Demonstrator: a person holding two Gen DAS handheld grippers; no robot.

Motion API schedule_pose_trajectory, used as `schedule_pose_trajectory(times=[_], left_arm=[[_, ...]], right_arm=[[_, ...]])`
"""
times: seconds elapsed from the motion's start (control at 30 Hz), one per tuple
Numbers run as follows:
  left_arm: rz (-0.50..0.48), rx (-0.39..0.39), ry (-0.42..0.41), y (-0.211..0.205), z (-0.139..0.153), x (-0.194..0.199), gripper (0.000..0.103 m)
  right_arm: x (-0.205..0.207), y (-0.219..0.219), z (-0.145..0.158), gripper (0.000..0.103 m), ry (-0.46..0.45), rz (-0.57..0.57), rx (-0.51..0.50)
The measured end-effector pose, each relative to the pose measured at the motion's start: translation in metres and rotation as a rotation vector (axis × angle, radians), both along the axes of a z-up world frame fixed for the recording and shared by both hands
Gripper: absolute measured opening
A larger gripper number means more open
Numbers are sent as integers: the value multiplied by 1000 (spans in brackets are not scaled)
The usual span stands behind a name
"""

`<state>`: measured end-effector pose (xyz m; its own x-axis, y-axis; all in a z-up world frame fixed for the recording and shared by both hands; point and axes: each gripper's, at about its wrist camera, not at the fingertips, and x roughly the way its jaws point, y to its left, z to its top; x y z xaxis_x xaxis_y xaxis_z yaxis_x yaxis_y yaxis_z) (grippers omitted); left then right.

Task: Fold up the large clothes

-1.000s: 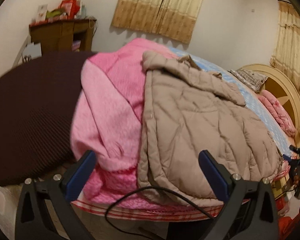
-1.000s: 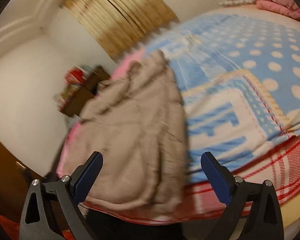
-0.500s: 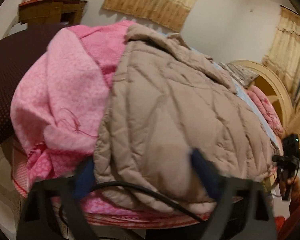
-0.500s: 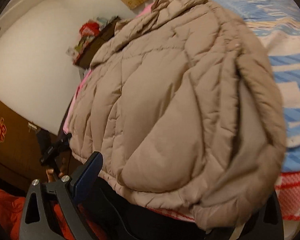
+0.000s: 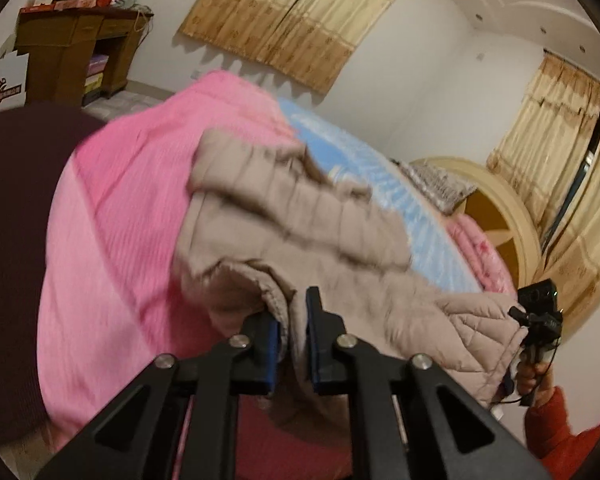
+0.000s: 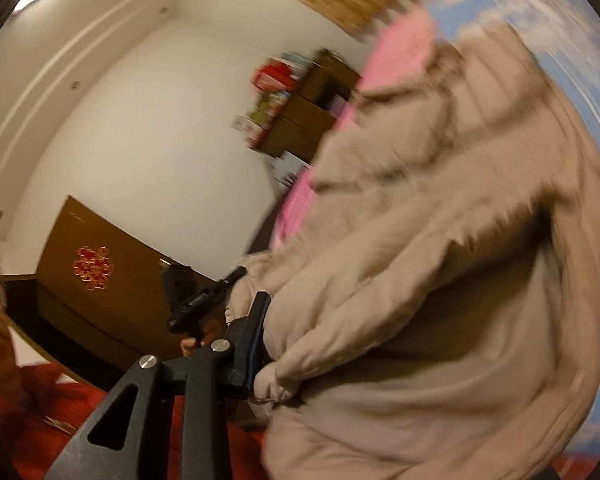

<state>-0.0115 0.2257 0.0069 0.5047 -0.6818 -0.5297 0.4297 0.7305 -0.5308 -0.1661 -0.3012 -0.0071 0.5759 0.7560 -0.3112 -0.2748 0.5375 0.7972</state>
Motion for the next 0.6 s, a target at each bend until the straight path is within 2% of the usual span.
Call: schedule_pose_trajectory(times=[0.1,0.17,0.27,0.33,0.4,0.47,0.5,0.6], left_arm=[[31,-44,34,-4,30,49,12],[78,-52,66,-12,43,91,12],[141,-73,86,-27,55,151,12],[185,-57,87,-50,57,200,12],[219,-30,77,-73,53,236,12],[252,31,69,-102,39,274,12],[279,71,82,-116,23,292,12],[340,169,215,-139,-43,330,13]], right_arm=[[36,-15,33,36,-56,-22,-16],[75,-36,55,36,-95,-57,-10],[135,-63,72,36,-125,-123,3],[190,-85,74,36,-127,-188,1],[235,-97,65,35,-116,-249,-23],[283,-109,40,35,-85,-309,-51],[302,-114,25,35,-62,-334,-74],[332,-129,-32,35,54,-400,-127]])
